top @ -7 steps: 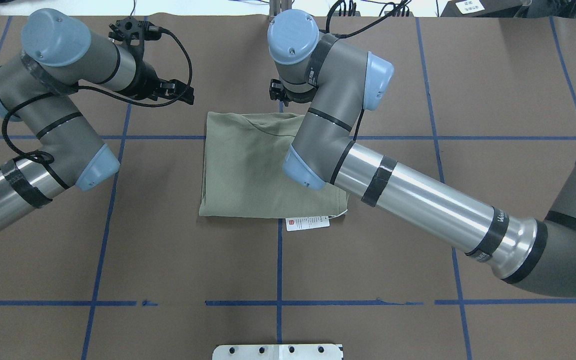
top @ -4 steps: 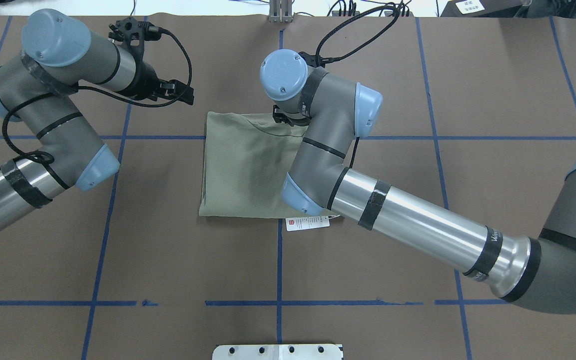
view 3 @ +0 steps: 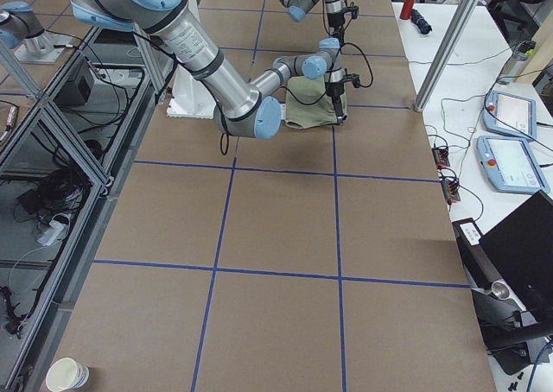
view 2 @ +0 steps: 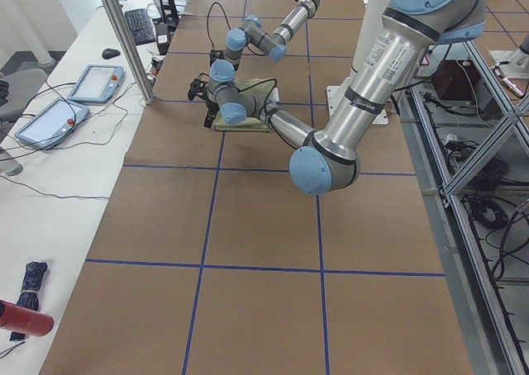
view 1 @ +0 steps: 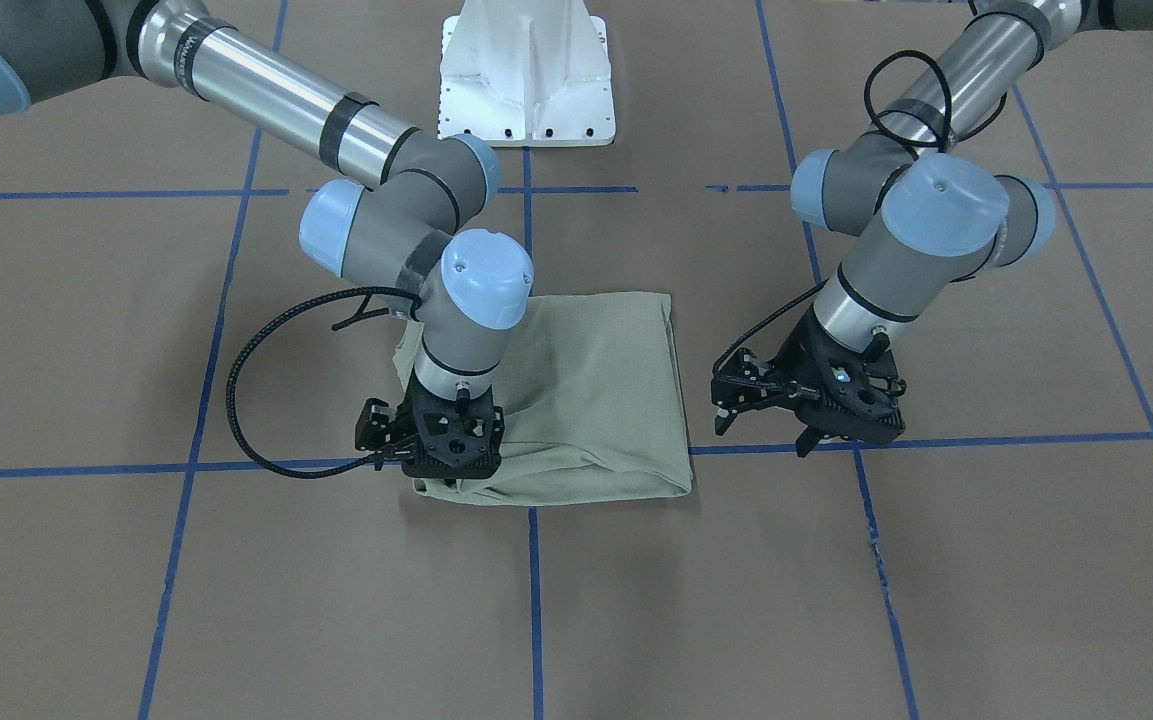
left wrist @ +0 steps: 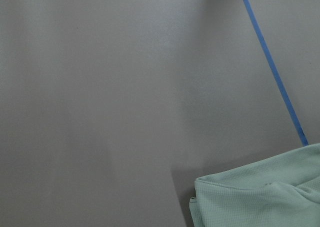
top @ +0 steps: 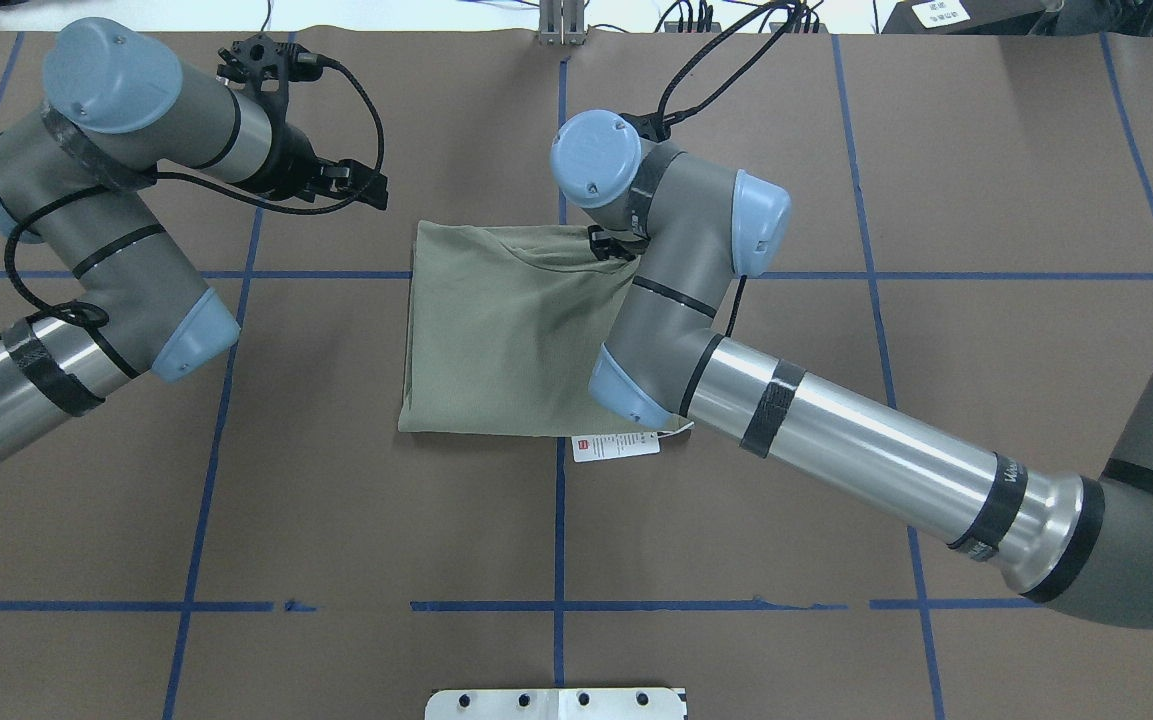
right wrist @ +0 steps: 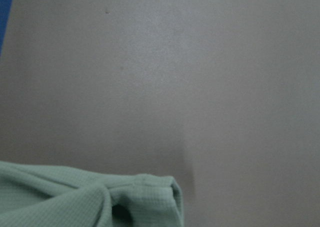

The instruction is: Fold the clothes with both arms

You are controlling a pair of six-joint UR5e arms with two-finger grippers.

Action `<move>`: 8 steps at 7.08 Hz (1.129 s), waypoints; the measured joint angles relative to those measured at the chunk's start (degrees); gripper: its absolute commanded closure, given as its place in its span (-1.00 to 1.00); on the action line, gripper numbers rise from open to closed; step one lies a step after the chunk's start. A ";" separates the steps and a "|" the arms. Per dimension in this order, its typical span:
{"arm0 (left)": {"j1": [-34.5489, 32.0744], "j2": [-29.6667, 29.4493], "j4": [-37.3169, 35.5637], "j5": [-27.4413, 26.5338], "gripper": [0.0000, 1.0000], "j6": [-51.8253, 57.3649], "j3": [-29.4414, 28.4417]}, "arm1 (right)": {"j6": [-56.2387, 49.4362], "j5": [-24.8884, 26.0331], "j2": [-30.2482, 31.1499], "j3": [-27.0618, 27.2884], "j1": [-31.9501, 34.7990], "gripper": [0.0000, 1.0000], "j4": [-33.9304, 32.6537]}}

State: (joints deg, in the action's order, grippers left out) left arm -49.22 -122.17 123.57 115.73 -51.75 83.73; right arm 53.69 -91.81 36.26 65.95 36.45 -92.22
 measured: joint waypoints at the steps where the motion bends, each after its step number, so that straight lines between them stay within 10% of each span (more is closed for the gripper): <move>1: 0.00 0.00 0.00 0.00 -1.00 -0.01 -0.03 | -4.31 0.12 0.92 0.14 1.22 -1.00 -0.44; 4: 0.16 -0.04 0.00 -0.08 -1.00 -0.57 -0.14 | -9.32 -2.51 1.05 0.33 4.86 -1.00 0.34; 8: 5.33 -7.66 -0.30 -7.37 -0.81 -19.55 -7.21 | -7.36 -20.38 0.33 0.46 13.53 -1.00 6.48</move>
State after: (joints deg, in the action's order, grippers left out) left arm -43.89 -129.83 123.27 108.35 -71.30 76.52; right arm 46.34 -112.19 36.60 66.41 49.98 -85.74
